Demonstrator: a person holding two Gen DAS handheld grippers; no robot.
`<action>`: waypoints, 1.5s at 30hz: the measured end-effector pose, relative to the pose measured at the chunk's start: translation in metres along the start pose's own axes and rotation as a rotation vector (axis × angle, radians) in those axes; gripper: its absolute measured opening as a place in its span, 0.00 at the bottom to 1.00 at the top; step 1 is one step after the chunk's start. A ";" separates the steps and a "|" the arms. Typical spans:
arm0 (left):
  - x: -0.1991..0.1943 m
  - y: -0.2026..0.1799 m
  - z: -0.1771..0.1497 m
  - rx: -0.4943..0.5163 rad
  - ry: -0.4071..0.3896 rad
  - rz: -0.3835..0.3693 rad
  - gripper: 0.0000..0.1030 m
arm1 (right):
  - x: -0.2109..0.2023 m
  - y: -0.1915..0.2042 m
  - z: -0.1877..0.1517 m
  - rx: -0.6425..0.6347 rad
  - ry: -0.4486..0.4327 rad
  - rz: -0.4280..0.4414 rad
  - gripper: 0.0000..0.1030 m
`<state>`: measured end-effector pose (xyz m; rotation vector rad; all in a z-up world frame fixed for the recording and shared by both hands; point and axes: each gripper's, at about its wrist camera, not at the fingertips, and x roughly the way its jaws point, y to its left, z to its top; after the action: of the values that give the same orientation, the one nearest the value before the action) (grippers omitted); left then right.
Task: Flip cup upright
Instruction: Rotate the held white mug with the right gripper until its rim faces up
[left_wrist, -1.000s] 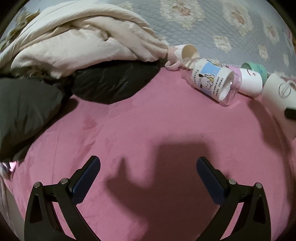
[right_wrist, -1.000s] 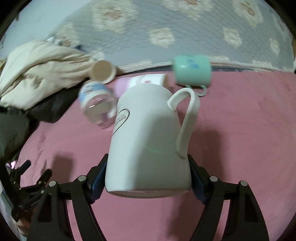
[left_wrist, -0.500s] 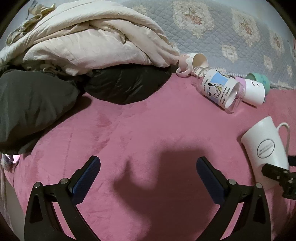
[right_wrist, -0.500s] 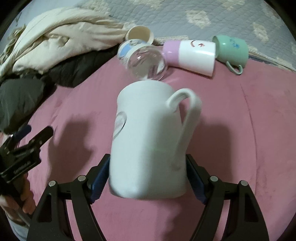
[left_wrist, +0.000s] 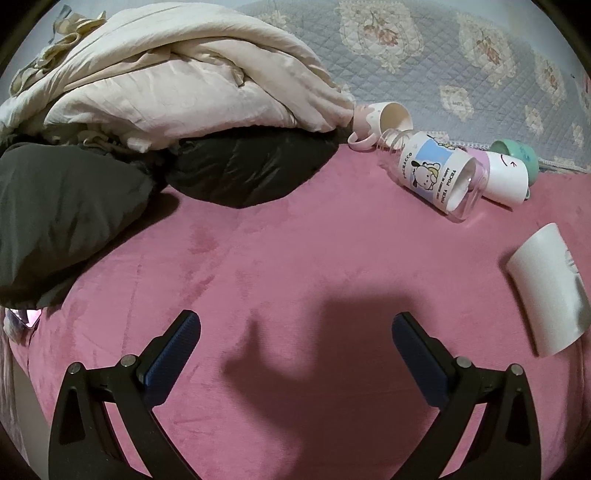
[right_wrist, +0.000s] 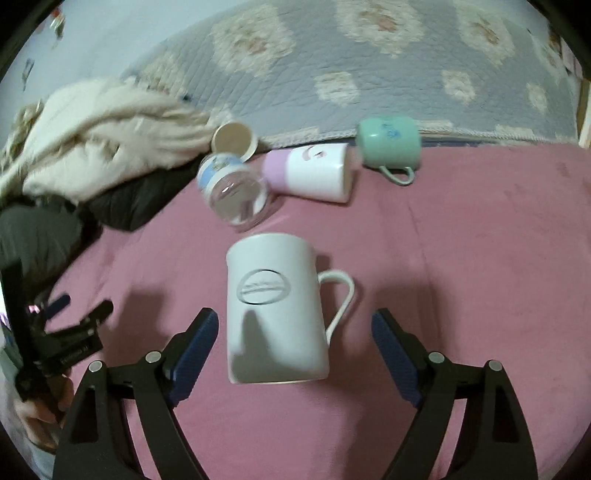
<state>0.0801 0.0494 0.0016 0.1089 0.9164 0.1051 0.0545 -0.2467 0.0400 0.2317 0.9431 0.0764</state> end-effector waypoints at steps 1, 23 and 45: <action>0.000 -0.001 0.000 0.002 0.000 -0.003 1.00 | 0.000 -0.007 0.001 0.011 -0.005 -0.003 0.84; -0.046 -0.097 0.031 0.031 -0.007 -0.236 1.00 | 0.014 -0.097 -0.020 0.112 -0.069 -0.210 0.84; 0.038 -0.197 0.060 -0.160 0.345 -0.585 0.75 | -0.005 -0.120 -0.029 0.103 -0.214 -0.245 0.84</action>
<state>0.1592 -0.1428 -0.0191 -0.3360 1.2461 -0.3563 0.0235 -0.3592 0.0002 0.2130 0.7564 -0.2192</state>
